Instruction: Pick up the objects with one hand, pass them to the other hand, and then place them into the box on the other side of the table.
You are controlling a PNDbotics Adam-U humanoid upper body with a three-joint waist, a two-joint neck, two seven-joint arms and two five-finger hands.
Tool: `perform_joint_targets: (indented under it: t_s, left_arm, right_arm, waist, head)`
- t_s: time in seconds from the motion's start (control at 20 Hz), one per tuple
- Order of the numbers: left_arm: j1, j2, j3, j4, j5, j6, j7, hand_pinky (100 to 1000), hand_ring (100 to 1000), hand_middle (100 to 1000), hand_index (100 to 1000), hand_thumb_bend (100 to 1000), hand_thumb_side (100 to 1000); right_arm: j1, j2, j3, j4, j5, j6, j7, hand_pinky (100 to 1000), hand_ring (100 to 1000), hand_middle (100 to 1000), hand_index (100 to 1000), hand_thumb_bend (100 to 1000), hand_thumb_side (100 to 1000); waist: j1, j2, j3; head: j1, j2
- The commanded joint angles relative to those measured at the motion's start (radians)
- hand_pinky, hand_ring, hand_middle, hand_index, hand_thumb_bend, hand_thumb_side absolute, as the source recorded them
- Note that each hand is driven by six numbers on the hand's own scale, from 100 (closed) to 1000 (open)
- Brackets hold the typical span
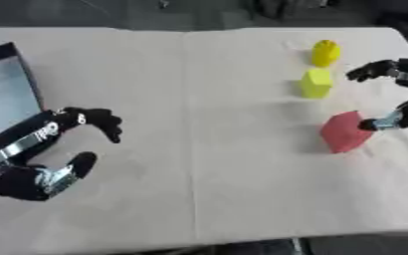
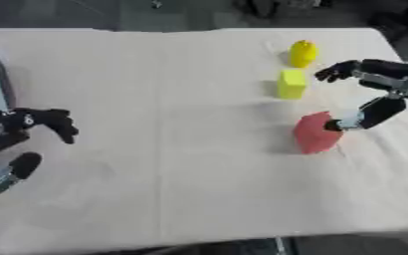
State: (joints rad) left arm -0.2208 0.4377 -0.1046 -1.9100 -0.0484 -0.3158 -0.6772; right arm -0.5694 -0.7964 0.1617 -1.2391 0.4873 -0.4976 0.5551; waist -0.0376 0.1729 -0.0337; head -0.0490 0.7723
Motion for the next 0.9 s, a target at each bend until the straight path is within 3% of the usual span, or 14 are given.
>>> perform_joint_targets:
  t_s: [0.05,0.55,0.9]
  left_arm:
    - [-0.010,0.005,0.013,-0.011,0.006,0.000,-0.005,1000,784,647,902,100,703]
    - [-0.009,0.000,0.014,-0.008,0.011,-0.004,-0.016,1000,785,647,902,100,705]
    - [-0.010,-0.002,0.015,-0.009,0.018,-0.006,-0.021,1000,785,648,903,100,702]
  right_arm:
    - [-0.026,-0.028,-0.006,0.015,0.081,-0.025,0.013,888,886,874,965,516,429]
    - [-0.042,0.004,0.009,0.086,0.207,-0.077,0.004,887,895,873,959,483,339]
    - [-0.053,0.026,0.025,0.105,0.258,-0.101,-0.002,882,895,864,944,461,331]
  waist:
    - [0.001,-0.020,-0.001]
    - [0.004,-0.018,0.003]
    - [0.006,-0.018,0.003]
  head:
    - [0.002,-0.002]
    - [0.003,-0.002]
    - [0.000,-0.002]
